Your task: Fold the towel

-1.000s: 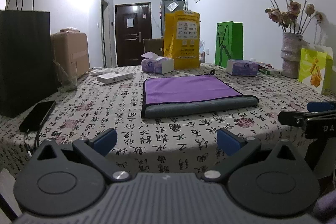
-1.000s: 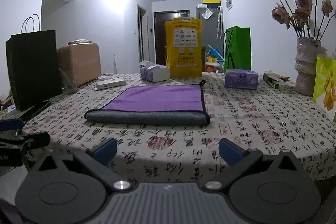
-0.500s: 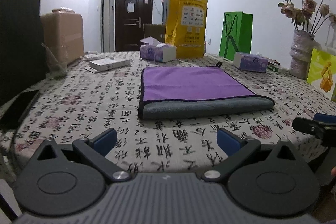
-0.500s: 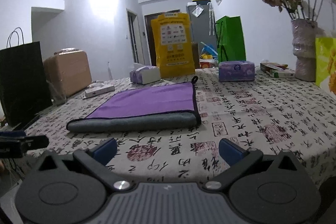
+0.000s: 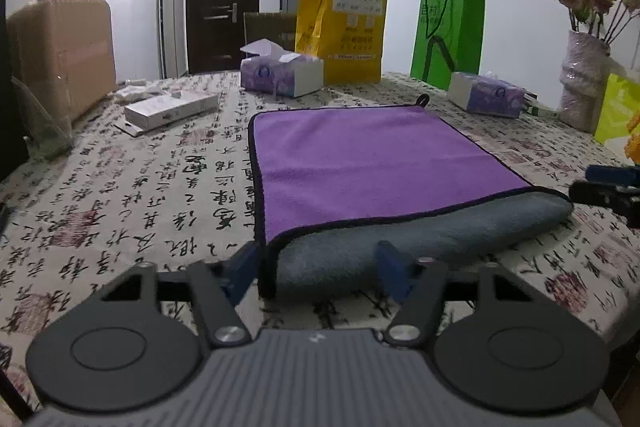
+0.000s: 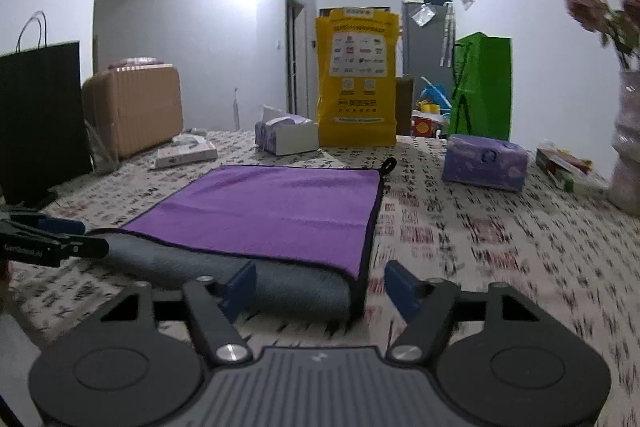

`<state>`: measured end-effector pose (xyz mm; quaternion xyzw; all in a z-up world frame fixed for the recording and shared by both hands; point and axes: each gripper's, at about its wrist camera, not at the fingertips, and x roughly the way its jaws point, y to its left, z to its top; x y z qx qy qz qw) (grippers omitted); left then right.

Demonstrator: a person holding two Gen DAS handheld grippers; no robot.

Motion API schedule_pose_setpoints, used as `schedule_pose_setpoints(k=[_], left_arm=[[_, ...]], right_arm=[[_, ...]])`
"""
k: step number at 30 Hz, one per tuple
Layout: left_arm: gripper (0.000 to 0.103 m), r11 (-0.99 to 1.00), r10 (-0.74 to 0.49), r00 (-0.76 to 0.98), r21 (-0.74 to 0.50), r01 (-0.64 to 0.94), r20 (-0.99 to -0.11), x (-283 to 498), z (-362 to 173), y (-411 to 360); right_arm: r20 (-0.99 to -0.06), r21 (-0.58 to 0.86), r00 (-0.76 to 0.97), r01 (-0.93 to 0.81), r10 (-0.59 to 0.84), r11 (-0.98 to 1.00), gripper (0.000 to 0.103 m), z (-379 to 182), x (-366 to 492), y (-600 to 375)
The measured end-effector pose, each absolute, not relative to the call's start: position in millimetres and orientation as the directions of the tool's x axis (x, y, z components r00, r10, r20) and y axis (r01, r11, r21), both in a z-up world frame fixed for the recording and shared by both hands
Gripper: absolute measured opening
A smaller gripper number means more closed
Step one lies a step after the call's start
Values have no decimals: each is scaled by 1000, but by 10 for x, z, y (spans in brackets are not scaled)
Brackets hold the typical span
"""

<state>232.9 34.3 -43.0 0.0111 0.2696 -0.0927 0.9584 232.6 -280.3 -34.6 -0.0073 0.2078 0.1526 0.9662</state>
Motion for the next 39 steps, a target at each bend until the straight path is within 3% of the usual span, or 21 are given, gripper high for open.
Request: schedule_pose_setpoints(k=[4, 11, 16, 22, 24, 26, 28, 30, 32, 33, 39], left_arm=[[48, 983, -180, 828, -62, 173, -531, 2436, -455, 392], [36, 982, -187, 821, -69, 178, -540, 2412, -481, 433], [7, 990, -141, 830, -54, 134, -540, 2400, -467, 448], [6, 984, -168, 832, -36, 176, -528, 2338, -411, 412], [16, 984, -170, 820, -42, 176, -547, 2364, -436, 421], [35, 985, -162, 813, -46, 164, -559, 2397, -458, 438], [36, 985, -161, 815, -41, 167, -556, 2406, -454, 445], [35, 982, -174, 811, -42, 181, -559, 2417, -445, 446], [18, 980, -182, 809, -37, 195, -559, 2406, -439, 433], [15, 979, -185, 809, -33, 200, -558, 2395, -434, 424], [5, 978, -187, 821, -22, 208, -539, 2319, -409, 394]], right_arm=[[-440, 44, 835, -349, 332, 936, 51, -383, 2621, -2792], [-493, 74, 787, -387, 372, 919, 28, -516, 2798, -2818], [-501, 89, 786, -370, 363, 925, 11, -531, 2776, -2907], [-500, 100, 774, -394, 388, 914, 8, -497, 2705, -2936], [-501, 111, 763, -412, 409, 904, 14, -483, 2701, -2945], [-511, 99, 760, -413, 403, 905, 25, -491, 2717, -2952], [-523, 82, 752, -423, 400, 902, 26, -499, 2742, -2957], [-527, 92, 734, -451, 428, 888, 26, -496, 2763, -2962], [-530, 100, 713, -484, 458, 869, 26, -494, 2758, -2940], [-534, 97, 706, -495, 465, 863, 25, -495, 2746, -2922], [-530, 92, 710, -496, 464, 863, 6, -481, 2693, -2924]])
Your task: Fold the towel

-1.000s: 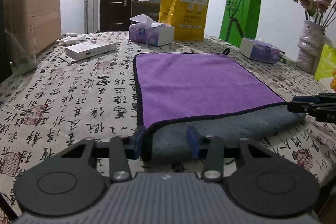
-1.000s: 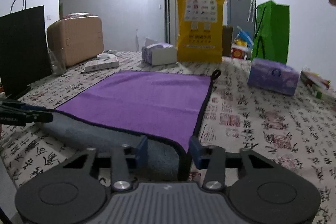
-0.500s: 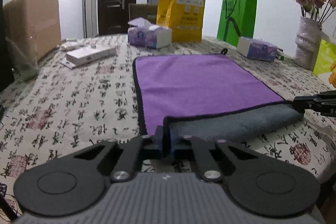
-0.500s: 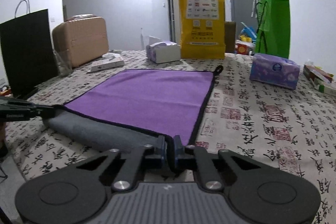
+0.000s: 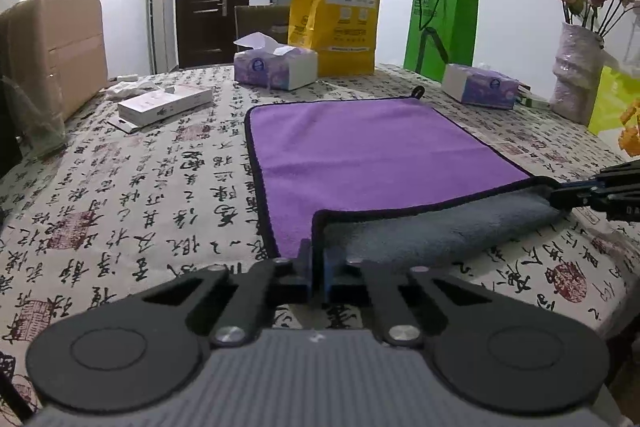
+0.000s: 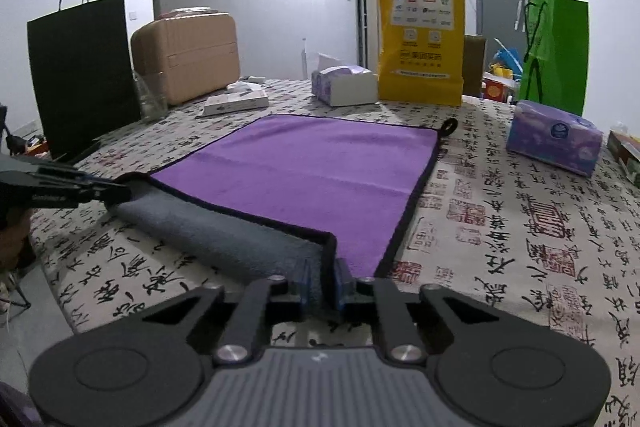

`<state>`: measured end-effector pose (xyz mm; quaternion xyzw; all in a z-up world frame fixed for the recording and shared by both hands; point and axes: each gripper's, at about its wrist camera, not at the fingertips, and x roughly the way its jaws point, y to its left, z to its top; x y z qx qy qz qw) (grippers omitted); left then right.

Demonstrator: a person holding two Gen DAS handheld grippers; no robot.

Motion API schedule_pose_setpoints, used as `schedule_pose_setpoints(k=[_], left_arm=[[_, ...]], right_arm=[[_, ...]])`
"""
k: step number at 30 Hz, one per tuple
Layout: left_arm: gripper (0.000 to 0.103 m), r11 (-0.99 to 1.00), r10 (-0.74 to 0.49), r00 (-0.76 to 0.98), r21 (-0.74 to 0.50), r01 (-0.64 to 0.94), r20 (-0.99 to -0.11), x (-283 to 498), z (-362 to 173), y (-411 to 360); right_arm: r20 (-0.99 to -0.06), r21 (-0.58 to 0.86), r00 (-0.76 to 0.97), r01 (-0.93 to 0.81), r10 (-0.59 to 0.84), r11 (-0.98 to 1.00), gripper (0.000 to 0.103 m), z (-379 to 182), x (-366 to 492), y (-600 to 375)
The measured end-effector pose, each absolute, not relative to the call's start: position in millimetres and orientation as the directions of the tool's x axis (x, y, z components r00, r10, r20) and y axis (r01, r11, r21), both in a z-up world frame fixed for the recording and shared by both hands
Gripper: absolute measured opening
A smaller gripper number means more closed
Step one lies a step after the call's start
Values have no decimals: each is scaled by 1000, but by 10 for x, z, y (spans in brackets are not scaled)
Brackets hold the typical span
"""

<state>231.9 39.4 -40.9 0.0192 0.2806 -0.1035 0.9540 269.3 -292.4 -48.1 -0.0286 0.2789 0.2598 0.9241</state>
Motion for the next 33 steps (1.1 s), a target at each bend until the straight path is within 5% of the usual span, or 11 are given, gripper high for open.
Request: schedule_pose_setpoints(k=[18, 33], left_arm=[[5, 982, -142, 891, 50, 181, -431, 2834, -33, 371], [5, 984, -142, 860, 23, 176, -491, 3937, 58, 479]], right_arm=[[-487, -11, 794, -422, 364, 907, 4, -254, 3127, -2891], [-515, -70, 792, -421, 328, 904, 4, -107, 4244, -2732]])
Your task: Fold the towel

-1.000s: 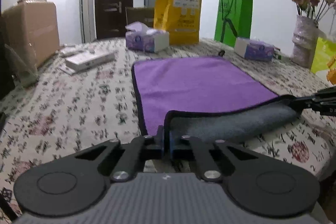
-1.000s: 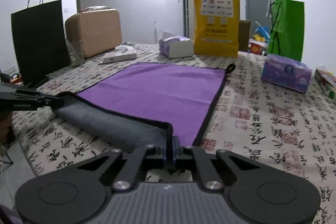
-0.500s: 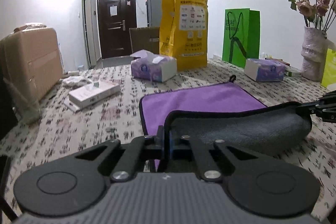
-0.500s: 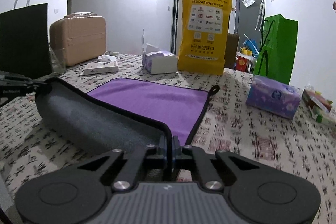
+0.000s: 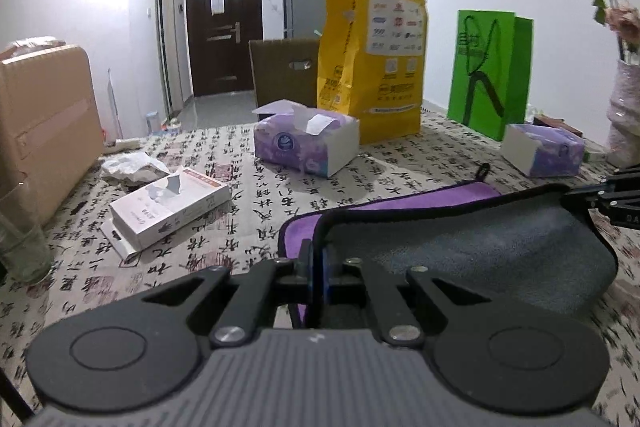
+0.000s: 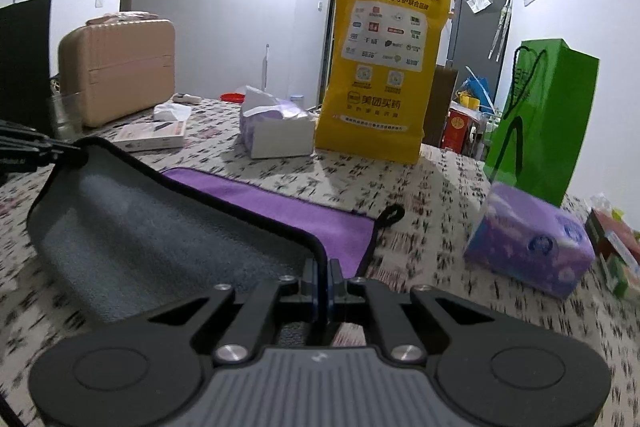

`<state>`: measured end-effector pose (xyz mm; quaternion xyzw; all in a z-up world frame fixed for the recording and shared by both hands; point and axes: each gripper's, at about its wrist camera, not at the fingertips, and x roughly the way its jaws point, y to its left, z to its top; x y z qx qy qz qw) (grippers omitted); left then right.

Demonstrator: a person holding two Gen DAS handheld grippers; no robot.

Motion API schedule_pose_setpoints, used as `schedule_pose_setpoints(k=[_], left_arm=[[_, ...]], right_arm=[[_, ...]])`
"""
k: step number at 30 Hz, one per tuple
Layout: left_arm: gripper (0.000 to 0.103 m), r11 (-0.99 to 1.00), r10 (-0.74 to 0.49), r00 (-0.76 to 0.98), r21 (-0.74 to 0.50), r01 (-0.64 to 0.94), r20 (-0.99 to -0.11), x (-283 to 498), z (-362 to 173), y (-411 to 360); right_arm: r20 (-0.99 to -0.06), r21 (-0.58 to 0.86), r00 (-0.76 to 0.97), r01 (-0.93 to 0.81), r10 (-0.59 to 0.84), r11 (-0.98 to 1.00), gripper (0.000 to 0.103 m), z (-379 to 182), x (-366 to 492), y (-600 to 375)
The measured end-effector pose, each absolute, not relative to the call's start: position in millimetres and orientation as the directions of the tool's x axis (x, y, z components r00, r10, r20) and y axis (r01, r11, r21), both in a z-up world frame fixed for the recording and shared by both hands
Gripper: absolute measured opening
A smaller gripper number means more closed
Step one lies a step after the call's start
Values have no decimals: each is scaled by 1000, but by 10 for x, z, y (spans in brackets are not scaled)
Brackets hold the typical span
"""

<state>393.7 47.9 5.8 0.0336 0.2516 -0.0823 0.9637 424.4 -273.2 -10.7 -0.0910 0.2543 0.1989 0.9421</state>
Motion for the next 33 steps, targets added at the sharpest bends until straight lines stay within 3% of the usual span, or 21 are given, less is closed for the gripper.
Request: schedule_pose_setpoints(k=[15, 24, 28, 30, 32, 33], left_arm=[[5, 989, -137, 790, -39, 143, -598, 4997, -207, 598], [5, 991, -123, 765, -37, 129, -633, 5208, -370, 610], [10, 992, -121, 760, -51, 115, -639, 5232, -411, 638], [17, 992, -116, 758, -45, 114, -642, 5226, -397, 645], [44, 994, -104, 754, -37, 106, -648, 5206, -367, 654], [49, 995, -98, 753, -37, 98, -651, 5187, -344, 665]], right_arm=[[-594, -77, 746, -425, 301, 902, 4, -274, 5382, -2565], [-638, -73, 721, -405, 269, 911, 8, -498, 5656, -2507], [-633, -78, 729, -396, 261, 915, 11, -500, 5647, -2517], [-634, -75, 729, -389, 257, 918, 17, -488, 5656, -2545], [-633, -72, 733, -379, 251, 923, 26, -461, 5662, -2587], [-631, -73, 736, -371, 245, 926, 29, -440, 5658, -2607]])
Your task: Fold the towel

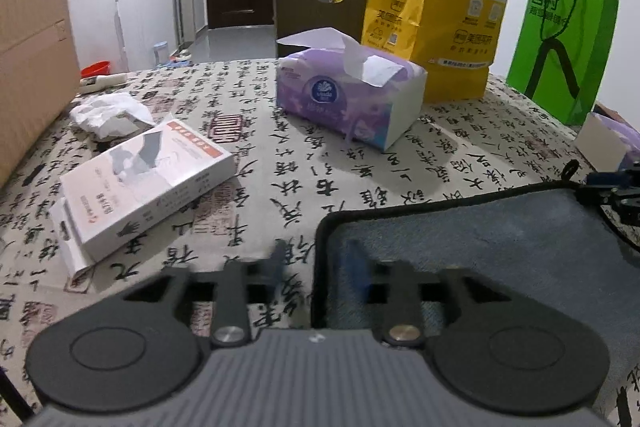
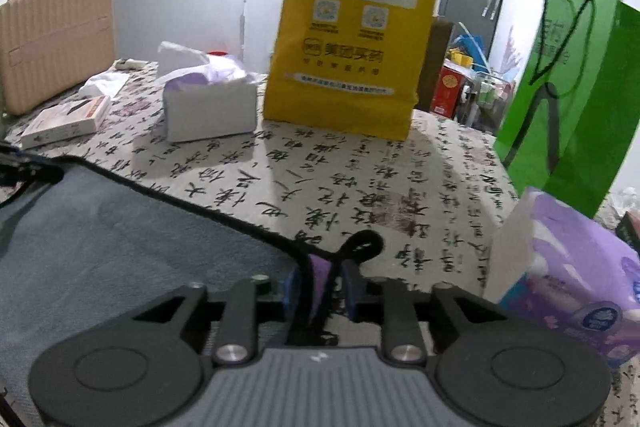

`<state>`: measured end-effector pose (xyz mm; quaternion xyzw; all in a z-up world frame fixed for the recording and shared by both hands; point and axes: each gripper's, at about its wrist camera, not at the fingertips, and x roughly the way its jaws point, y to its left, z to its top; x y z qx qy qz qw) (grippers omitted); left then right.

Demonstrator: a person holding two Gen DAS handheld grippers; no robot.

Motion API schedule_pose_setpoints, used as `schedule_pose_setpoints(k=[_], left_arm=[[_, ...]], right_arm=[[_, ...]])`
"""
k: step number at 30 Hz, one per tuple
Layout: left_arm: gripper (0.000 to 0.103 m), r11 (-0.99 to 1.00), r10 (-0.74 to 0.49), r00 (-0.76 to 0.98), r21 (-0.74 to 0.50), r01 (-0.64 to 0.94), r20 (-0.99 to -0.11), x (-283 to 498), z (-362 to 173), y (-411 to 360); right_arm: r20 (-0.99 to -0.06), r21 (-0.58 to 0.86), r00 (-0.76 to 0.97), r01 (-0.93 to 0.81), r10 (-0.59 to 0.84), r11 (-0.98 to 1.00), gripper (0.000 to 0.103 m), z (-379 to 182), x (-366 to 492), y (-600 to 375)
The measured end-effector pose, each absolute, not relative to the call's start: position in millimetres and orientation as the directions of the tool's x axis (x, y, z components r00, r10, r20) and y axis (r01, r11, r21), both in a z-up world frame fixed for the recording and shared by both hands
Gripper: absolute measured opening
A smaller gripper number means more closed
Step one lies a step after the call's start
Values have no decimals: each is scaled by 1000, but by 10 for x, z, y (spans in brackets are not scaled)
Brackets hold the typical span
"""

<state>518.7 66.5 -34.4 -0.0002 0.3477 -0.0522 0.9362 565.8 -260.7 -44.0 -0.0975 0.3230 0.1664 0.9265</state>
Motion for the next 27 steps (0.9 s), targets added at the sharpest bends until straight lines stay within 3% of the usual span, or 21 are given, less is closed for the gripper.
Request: schedule_pose_setpoints(k=[3, 7, 9, 14, 23, 27], left_arm=[[51, 995, -96, 755, -38, 93, -649, 5100, -245, 692], [70, 995, -94, 762, -43, 86, -641, 4933, -60, 710], [73, 995, -93, 767, -34, 93, -635, 4828, 31, 707], [85, 996, -85, 787, -29, 84, -611, 4519, 251, 717], [100, 995, -84, 823, -9, 95, -562, 3914, 483, 632], [103, 995, -73, 843, 13, 94, -533, 3681, 564, 571]], right_arm=[[-623, -66, 744, -356, 240, 932, 35, -350, 5616, -2670], [-610, -74, 760, -337, 225, 939, 50, -181, 5473, -2736], [-605, -77, 765, -332, 220, 940, 59, -88, 5380, -2764], [-584, -92, 786, -313, 203, 945, 63, 191, 5142, -2837], [-538, -110, 824, -275, 175, 955, 97, 518, 4537, -2891], [-524, -79, 831, -266, 187, 961, 102, 573, 4274, -2912]])
